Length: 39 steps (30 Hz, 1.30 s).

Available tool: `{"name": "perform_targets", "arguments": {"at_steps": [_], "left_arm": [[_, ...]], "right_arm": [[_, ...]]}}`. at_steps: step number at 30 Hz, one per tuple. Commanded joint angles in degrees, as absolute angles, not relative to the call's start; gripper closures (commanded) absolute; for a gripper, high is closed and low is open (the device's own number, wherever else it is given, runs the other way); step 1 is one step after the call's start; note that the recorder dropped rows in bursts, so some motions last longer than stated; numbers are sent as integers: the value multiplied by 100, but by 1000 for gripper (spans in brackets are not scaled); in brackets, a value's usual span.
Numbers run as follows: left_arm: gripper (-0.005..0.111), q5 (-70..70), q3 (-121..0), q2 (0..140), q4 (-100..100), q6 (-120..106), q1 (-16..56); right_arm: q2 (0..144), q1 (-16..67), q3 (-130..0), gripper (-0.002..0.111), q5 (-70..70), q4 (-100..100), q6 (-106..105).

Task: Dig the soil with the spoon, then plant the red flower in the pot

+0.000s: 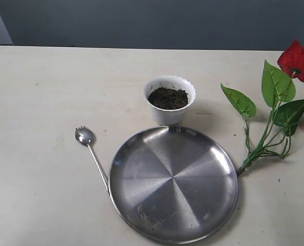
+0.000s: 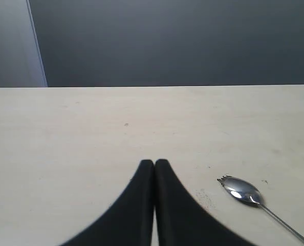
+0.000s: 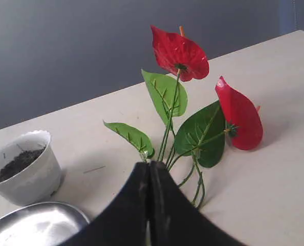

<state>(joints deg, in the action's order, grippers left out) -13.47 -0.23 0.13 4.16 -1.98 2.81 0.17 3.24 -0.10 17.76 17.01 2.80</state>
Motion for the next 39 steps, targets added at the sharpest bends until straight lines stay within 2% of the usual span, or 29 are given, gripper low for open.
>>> {"name": "perform_targets", "arguments": {"at_steps": [1,5,9,15,21,26,34,39], "left_arm": [[106,-1298,0,0,398,-186,298],[106,-1298,0,0,398,-186,298],[106,-1298,0,0,398,-186,298],[106,-1315,0,0,382,-186,298],[106,-1315,0,0,382,-186,298],[106,-1315,0,0,382,-186,298],[106,-1315,0,0,382,-186,298],[106,-1315,0,0,382,-186,298]], "right_arm": [[0,349,0,109,1549,2750,360],[0,349,0,109,1692,5003,360],[0,349,0,109,1976,5102,108],[40,349,-762,109,2555,6854,-3687],[1425,349,-2186,109,3095,6242,-4672],[3426,349,-3837,109,4090,5376,-4857],[5491,363,-6171,109,4962,5423,-5099],[5935,1111,-6825,109,4639,5016,-5088]]}}
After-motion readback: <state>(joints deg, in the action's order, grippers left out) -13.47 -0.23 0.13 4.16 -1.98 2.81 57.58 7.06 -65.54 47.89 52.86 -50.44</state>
